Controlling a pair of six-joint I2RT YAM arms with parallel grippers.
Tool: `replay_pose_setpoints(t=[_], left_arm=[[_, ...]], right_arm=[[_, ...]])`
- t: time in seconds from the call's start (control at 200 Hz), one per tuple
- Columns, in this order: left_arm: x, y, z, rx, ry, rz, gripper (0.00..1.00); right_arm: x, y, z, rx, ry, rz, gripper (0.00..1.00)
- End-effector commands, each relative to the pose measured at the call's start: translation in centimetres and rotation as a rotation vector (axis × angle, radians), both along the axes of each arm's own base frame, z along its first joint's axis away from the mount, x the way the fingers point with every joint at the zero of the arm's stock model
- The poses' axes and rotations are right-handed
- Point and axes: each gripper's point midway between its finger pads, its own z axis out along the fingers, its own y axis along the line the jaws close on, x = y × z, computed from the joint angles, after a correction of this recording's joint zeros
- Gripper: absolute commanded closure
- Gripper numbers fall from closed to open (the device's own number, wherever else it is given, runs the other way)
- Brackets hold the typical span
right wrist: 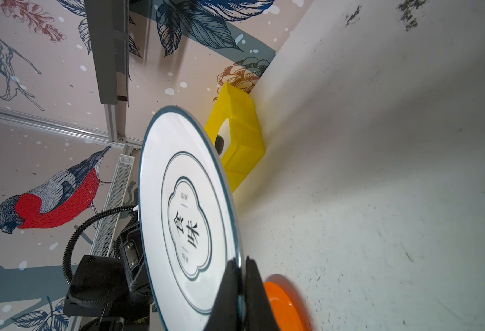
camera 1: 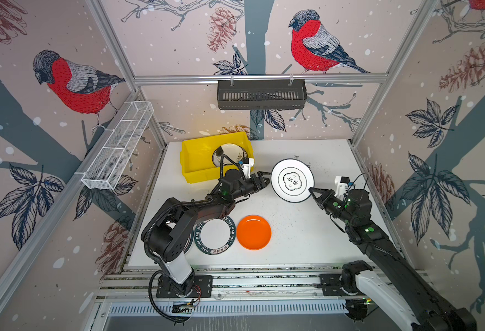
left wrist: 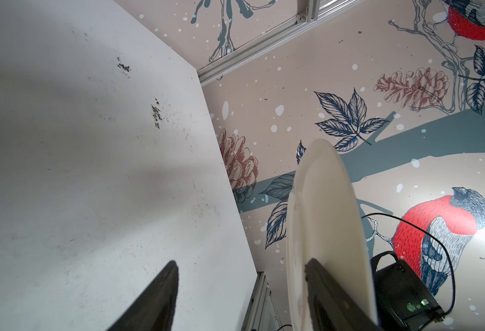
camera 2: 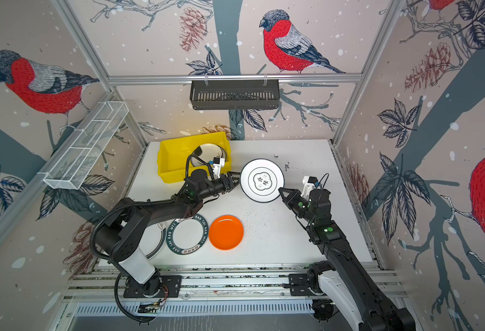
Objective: Place the plates into the plastic bin on the countertop
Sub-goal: 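Close the left gripper on the white plate rim beside the right gripper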
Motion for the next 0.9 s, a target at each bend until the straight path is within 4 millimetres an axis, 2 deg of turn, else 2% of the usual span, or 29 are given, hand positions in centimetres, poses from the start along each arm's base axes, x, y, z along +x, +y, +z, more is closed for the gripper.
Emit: replay_pose_setpoints(t=[0.0,0.225,0.521,0.671,0.896], left_arm=[[-0.2,-0.2,2.3,-0.055,-0.071,-0.008,0.30],[0.7,0.9,1.9,0.005,-0.075,0.061,0.30],[0.8,2.3,3.0,0.031,-0.110,0.127,0.30],[0.6,2.2,3.4,0.014,-0.115,0.116,0.30],[0.1,0.8,3.7,-0.084,-0.087,0.053,0.32]], right_arm=[[0.2,-0.1,1.6,-0.006,-0.073,-0.004,0.99],[-0.1,-1.0,2.8,-0.003,-0.118,-0.047,0.99],[0.0,-1.7,3.4,0.007,-0.142,-0.071,1.00],[0.2,-1.4,3.4,0.009,-0.141,-0.055,1.00],[0.5,-1.3,2.8,0.004,-0.127,-0.050,1.00]])
